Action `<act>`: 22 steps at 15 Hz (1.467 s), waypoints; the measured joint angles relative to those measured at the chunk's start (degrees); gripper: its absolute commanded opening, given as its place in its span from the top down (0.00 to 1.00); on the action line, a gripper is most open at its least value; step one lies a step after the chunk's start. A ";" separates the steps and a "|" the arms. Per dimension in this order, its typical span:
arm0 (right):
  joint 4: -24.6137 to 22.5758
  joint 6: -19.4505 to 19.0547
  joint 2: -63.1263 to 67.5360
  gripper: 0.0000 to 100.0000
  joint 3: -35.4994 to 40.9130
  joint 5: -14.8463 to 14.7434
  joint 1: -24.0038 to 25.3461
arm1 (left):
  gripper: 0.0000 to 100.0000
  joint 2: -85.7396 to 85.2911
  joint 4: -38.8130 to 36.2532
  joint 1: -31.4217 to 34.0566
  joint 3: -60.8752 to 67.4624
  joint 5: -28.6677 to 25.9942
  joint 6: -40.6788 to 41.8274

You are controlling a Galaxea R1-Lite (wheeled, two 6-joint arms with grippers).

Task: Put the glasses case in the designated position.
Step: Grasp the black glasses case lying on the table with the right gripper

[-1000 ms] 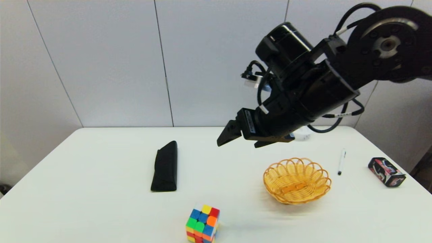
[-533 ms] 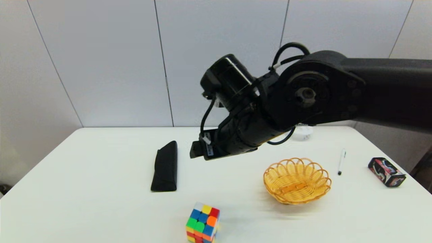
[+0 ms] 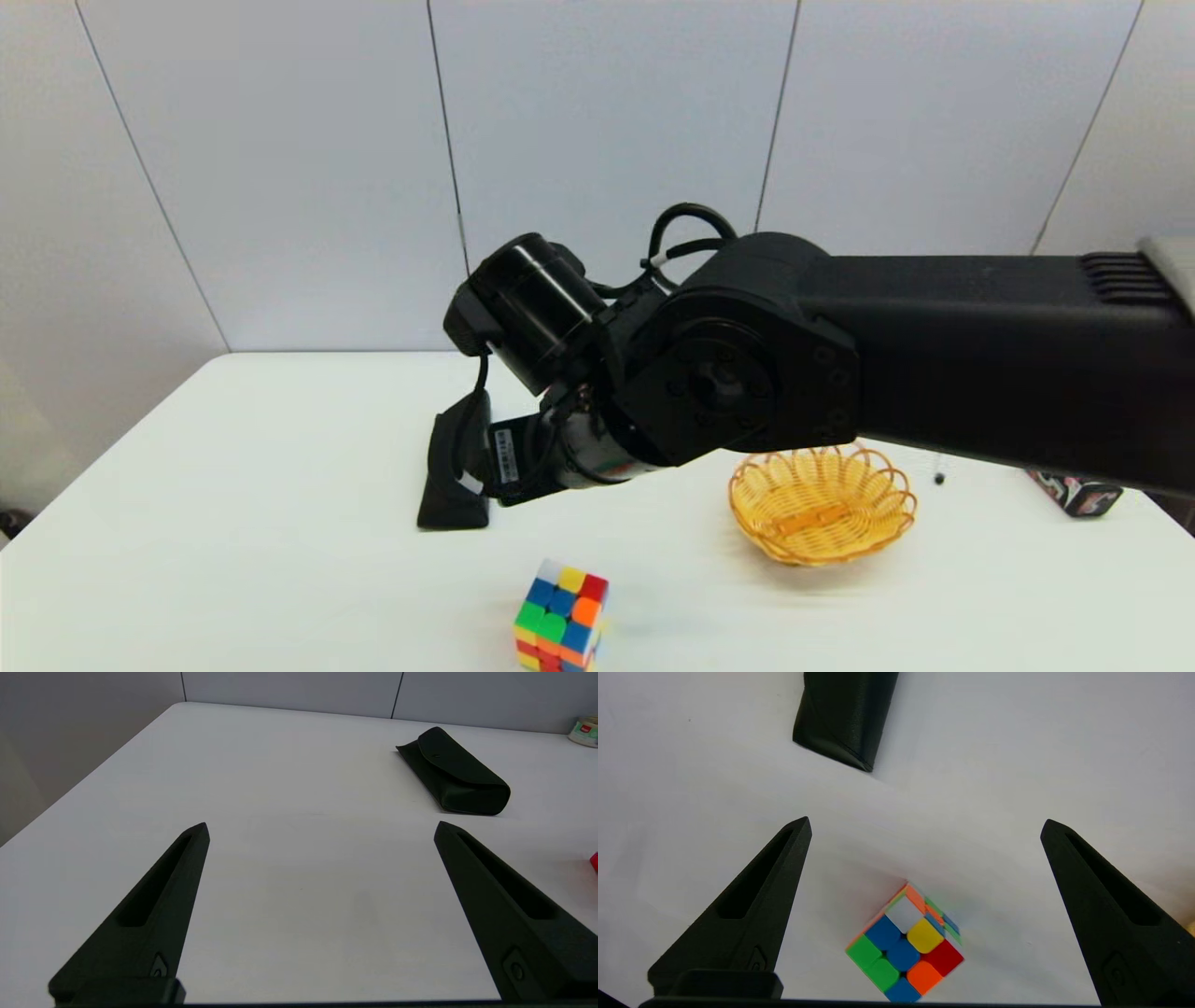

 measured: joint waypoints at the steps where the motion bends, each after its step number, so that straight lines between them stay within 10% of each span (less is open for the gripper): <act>1: -0.63 1.51 0.48 0.00 0.00 -0.12 0.22 | 0.00 0.00 0.00 0.00 0.00 0.00 0.00; 7: -6.19 12.37 3.82 0.00 0.00 -0.48 -0.04 | 0.00 0.00 0.00 0.00 0.00 0.00 -0.01; 15: -23.39 7.63 7.89 0.00 -0.44 -0.76 -0.56 | 0.00 0.00 -0.02 0.00 0.00 0.00 0.00; 22: -24.05 7.61 10.40 0.00 -0.17 0.96 -2.24 | 0.00 0.00 0.02 0.00 0.00 0.00 0.00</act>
